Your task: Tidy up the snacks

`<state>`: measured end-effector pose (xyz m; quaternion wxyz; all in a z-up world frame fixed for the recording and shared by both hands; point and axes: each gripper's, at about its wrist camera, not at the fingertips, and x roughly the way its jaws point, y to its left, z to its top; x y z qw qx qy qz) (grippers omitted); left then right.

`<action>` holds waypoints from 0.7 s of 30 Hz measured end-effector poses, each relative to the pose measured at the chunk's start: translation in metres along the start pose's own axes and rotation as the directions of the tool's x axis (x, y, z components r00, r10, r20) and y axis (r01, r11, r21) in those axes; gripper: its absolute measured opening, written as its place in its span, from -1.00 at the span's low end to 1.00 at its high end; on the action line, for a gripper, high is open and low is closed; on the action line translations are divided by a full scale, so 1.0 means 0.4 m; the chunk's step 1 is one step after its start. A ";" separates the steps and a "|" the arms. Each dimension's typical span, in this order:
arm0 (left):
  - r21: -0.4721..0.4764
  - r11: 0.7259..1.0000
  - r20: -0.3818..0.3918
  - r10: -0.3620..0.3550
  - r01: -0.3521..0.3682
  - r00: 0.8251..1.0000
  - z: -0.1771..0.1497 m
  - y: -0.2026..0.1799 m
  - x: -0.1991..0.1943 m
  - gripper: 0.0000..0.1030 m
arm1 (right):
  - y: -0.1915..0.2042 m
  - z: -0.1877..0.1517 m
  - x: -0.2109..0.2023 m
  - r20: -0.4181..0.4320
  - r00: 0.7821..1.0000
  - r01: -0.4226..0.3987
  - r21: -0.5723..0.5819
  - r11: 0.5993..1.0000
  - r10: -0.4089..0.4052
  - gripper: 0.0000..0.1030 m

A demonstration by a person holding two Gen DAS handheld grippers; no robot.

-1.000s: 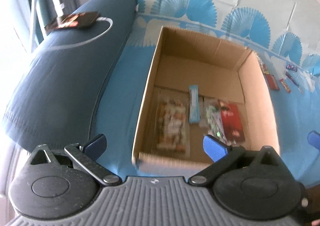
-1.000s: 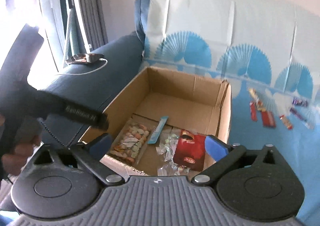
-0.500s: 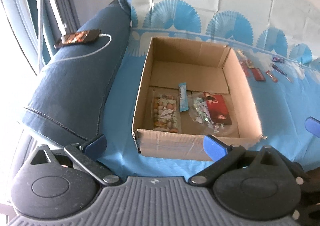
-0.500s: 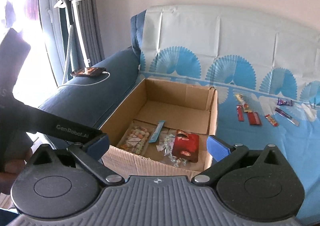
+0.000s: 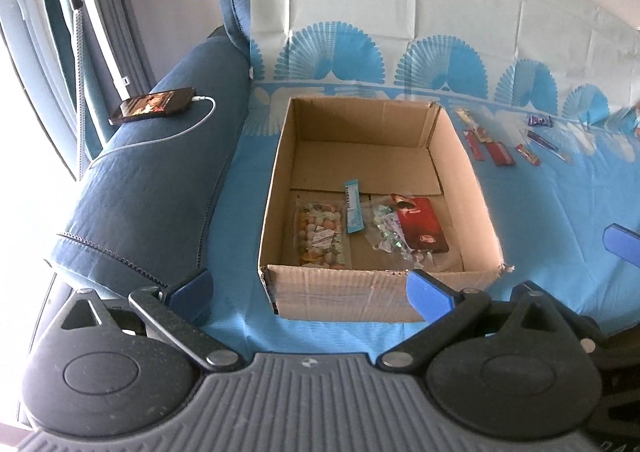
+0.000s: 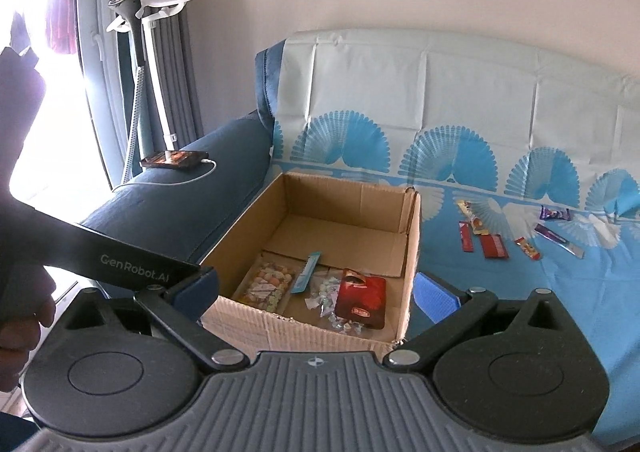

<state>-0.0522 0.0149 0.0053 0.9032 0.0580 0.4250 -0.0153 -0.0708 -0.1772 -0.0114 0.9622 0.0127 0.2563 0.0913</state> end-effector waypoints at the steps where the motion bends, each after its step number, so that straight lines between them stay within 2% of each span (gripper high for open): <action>1: 0.002 1.000 0.001 0.000 0.000 1.000 0.000 -0.002 -0.001 1.00 | -0.001 0.000 -0.001 0.001 1.000 0.001 0.002 1.000 -0.001 1.00; 21: 0.071 0.997 -0.023 0.030 -0.029 0.999 0.000 -0.057 0.025 1.00 | -0.036 -0.022 0.012 -0.018 1.000 -0.013 0.071 0.997 0.015 1.00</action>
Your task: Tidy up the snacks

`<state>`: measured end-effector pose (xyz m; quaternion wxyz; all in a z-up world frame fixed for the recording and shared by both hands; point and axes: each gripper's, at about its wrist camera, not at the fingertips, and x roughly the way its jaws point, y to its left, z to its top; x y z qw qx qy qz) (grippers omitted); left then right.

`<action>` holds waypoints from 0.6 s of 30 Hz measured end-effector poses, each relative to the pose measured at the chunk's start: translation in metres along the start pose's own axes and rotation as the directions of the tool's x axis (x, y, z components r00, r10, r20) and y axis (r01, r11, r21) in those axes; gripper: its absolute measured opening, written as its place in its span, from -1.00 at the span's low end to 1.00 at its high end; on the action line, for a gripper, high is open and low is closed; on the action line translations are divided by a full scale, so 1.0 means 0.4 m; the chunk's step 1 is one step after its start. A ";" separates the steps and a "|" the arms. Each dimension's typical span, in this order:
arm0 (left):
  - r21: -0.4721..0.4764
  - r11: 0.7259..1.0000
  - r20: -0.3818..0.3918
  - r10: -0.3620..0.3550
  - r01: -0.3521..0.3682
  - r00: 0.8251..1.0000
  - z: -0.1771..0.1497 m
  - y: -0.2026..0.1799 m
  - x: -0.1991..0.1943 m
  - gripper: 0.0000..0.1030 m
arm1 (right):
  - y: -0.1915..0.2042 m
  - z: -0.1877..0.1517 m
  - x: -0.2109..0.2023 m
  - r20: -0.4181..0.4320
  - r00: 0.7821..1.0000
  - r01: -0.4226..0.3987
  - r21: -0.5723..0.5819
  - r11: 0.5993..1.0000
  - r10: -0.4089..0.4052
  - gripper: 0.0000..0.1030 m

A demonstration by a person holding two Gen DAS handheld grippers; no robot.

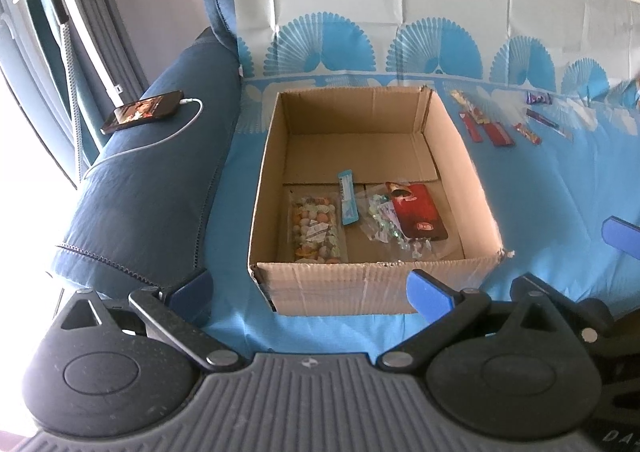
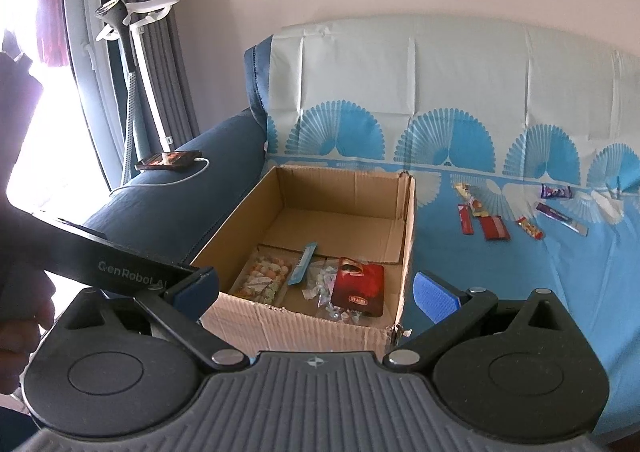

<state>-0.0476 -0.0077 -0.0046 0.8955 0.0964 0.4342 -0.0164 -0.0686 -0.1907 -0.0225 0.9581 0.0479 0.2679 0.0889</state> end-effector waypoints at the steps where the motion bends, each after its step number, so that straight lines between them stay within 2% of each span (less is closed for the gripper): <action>1: 0.006 1.000 -0.002 0.001 -0.001 1.000 0.000 -0.004 0.002 1.00 | -0.004 -0.001 0.001 -0.001 1.000 -0.001 0.004 1.000 0.001 1.00; 18: 0.099 0.995 -0.043 0.016 -0.012 0.999 0.018 -0.085 0.043 1.00 | -0.100 -0.023 0.025 -0.020 1.000 0.006 0.121 0.993 -0.003 1.00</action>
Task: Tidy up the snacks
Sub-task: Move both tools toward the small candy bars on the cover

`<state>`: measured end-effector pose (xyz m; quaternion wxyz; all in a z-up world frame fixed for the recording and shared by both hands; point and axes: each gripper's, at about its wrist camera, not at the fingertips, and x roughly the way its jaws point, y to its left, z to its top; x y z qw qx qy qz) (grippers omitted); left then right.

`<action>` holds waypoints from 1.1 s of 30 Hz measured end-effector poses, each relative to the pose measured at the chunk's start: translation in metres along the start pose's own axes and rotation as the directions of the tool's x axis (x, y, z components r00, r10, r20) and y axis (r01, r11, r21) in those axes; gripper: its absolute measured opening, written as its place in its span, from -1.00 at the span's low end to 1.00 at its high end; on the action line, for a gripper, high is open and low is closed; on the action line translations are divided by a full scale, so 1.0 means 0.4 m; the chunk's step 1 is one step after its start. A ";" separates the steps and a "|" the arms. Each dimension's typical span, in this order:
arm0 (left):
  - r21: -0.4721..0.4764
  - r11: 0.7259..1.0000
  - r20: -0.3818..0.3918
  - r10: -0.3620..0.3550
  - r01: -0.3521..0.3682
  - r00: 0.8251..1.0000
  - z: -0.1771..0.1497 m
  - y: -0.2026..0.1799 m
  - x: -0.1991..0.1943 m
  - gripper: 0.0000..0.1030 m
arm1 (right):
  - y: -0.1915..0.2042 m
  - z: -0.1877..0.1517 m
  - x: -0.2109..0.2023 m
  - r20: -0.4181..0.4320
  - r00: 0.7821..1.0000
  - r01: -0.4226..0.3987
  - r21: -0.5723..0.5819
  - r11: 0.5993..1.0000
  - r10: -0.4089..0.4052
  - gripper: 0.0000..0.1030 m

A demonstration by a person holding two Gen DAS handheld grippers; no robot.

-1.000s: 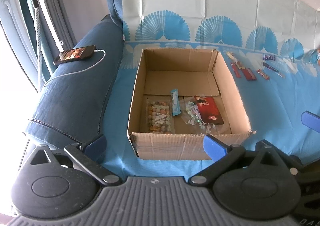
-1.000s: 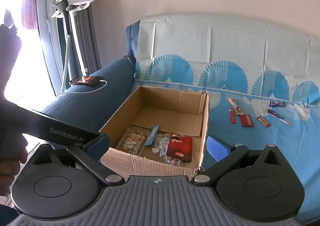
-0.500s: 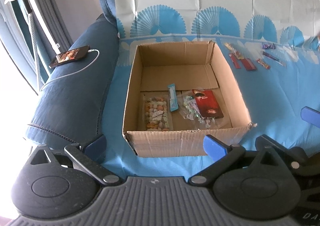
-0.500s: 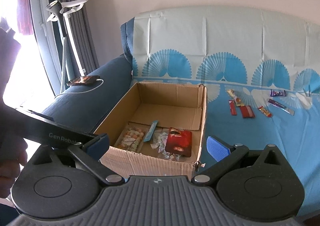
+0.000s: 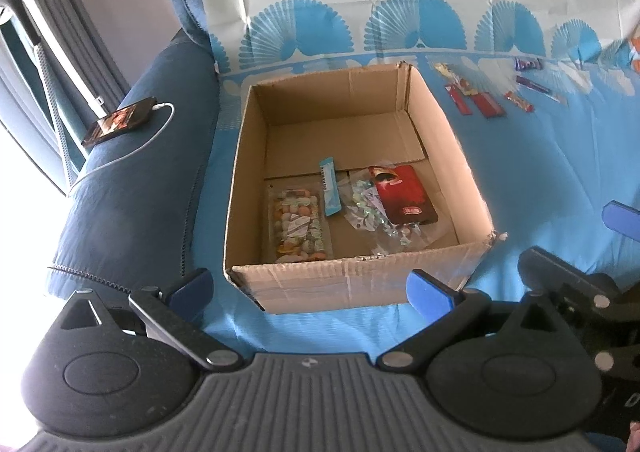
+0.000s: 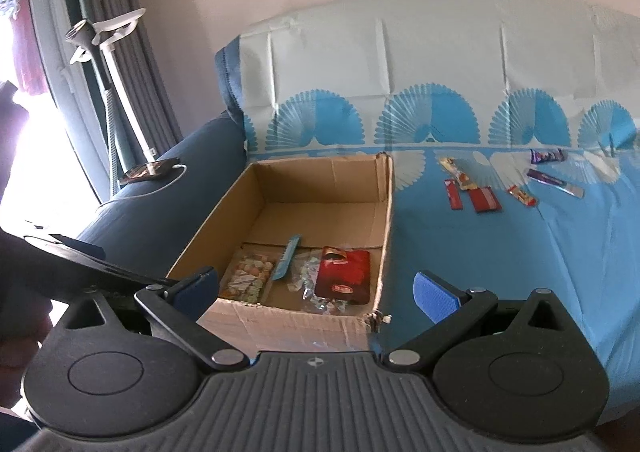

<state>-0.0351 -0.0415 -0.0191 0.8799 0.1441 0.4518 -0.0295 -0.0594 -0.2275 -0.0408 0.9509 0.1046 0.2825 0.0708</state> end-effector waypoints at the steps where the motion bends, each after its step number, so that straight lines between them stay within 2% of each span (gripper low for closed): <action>1: 0.006 1.000 -0.003 0.000 0.000 1.000 0.003 -0.005 0.003 1.00 | -0.008 -0.001 0.002 -0.001 1.000 0.003 0.009 1.000 -0.003 1.00; 8: 0.043 0.999 -0.019 -0.002 0.003 1.000 0.041 -0.042 0.026 1.00 | -0.086 0.001 0.018 -0.014 0.999 0.033 0.076 0.997 -0.032 1.00; 16: 0.112 0.994 0.005 -0.011 0.010 1.000 0.146 -0.126 0.052 1.00 | -0.238 0.032 0.039 0.008 0.989 0.148 0.128 0.981 -0.150 1.00; 21: 0.141 0.989 0.019 -0.055 0.052 0.998 0.258 -0.211 0.092 1.00 | -0.363 0.065 0.073 0.020 0.971 0.234 0.140 0.962 -0.239 1.00; 25: 0.115 0.988 -0.006 -0.104 0.104 0.995 0.374 -0.286 0.160 1.00 | -0.485 0.106 0.119 0.034 0.949 0.304 0.151 0.940 -0.313 1.00; 29: 0.065 0.989 -0.022 -0.134 0.135 0.991 0.516 -0.369 0.266 1.00 | -0.616 0.157 0.188 0.050 0.930 0.353 0.151 0.923 -0.364 1.00; 33: 0.037 0.995 -0.016 -0.096 0.096 0.995 0.649 -0.447 0.417 1.00 | -0.749 0.198 0.308 0.032 0.919 0.387 0.132 0.913 -0.394 1.00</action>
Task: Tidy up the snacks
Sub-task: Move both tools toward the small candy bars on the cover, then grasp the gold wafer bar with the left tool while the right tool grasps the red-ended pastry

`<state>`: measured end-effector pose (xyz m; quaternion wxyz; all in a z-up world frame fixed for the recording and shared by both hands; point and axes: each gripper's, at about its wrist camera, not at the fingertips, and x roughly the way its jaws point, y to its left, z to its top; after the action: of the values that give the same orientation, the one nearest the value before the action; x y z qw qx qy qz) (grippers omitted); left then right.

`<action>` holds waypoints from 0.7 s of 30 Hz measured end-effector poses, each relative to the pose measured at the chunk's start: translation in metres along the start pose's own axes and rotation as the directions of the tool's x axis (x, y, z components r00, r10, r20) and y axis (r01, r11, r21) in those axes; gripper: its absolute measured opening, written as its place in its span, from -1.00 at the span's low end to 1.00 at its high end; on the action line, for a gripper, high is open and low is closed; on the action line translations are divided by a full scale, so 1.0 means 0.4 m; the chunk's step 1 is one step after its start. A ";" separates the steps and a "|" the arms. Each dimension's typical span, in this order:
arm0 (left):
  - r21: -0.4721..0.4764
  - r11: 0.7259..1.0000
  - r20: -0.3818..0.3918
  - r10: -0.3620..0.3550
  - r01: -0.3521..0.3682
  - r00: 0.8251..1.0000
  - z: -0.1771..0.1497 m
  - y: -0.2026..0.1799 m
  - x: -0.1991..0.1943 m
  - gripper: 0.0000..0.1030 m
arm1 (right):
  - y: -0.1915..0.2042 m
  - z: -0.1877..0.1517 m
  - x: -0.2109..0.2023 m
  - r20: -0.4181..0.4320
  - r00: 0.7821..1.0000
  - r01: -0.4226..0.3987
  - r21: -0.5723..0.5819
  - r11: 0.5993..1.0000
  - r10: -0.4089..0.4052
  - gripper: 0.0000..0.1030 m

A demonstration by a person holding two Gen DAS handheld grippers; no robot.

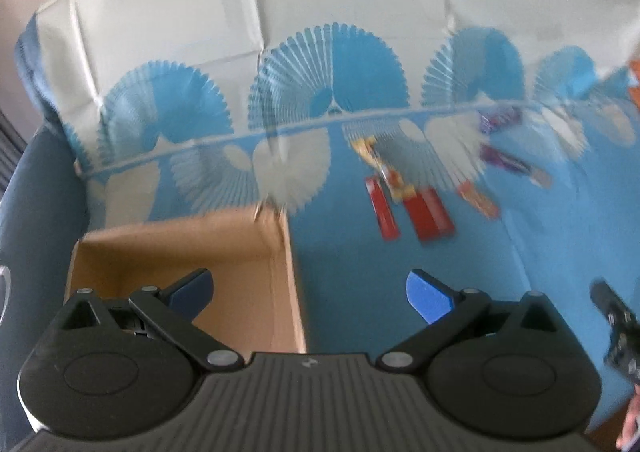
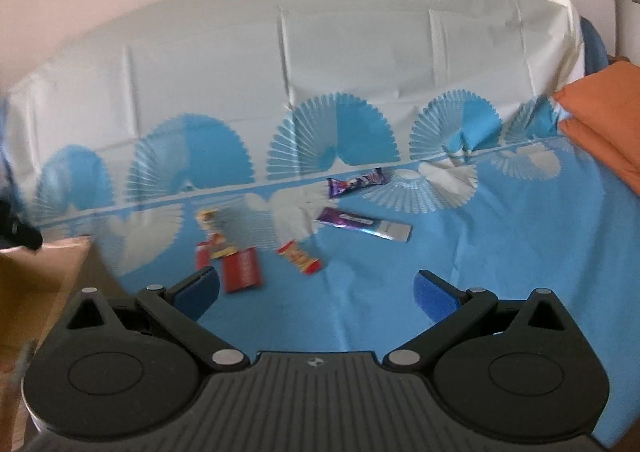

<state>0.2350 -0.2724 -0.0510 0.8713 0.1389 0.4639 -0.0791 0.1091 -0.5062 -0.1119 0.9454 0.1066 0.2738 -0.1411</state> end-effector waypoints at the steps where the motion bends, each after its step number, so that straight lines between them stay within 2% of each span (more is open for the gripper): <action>1: -0.011 1.000 -0.010 0.006 -0.006 1.000 0.040 -0.016 0.055 1.00 | -0.014 0.008 0.060 -0.017 1.000 0.005 -0.006 1.000 -0.005 1.00; 5: -0.028 0.999 -0.053 0.017 -0.019 0.998 0.157 -0.072 0.248 1.00 | -0.033 0.017 0.277 -0.105 0.994 -0.029 -0.037 0.999 0.025 1.00; 8: -0.036 0.999 -0.081 -0.004 0.001 0.997 0.218 -0.119 0.387 1.00 | -0.017 0.006 0.415 -0.146 0.989 -0.044 -0.075 0.996 0.033 1.00; 12: -0.051 0.998 -0.148 -0.036 0.029 0.988 0.260 -0.155 0.558 1.00 | 0.000 -0.006 0.554 -0.181 0.983 -0.051 -0.098 0.994 0.033 1.00; 15: -0.097 0.995 -0.164 -0.053 0.037 0.985 0.271 -0.156 0.656 1.00 | 0.018 -0.023 0.632 -0.211 0.975 -0.092 -0.113 0.989 0.066 1.00; 17: -0.103 0.993 -0.204 -0.081 0.060 0.976 0.271 -0.159 0.722 1.00 | 0.033 -0.043 0.684 -0.238 0.969 -0.111 -0.161 0.981 0.071 1.00; 19: -0.074 0.995 -0.281 -0.082 0.063 0.956 0.261 -0.164 0.793 1.00 | 0.043 -0.069 0.687 -0.143 0.986 -0.113 -0.215 0.970 0.083 1.00; 21: -0.121 0.988 -0.235 -0.120 0.093 0.965 0.256 -0.139 0.796 1.00 | 0.035 -0.081 0.688 -0.102 0.990 -0.112 -0.180 0.977 0.095 1.00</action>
<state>0.4781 -0.3602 -0.2705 0.8091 0.0744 0.5770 -0.0829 0.3209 -0.5415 -0.2879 0.9436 0.0386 0.3233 -0.0604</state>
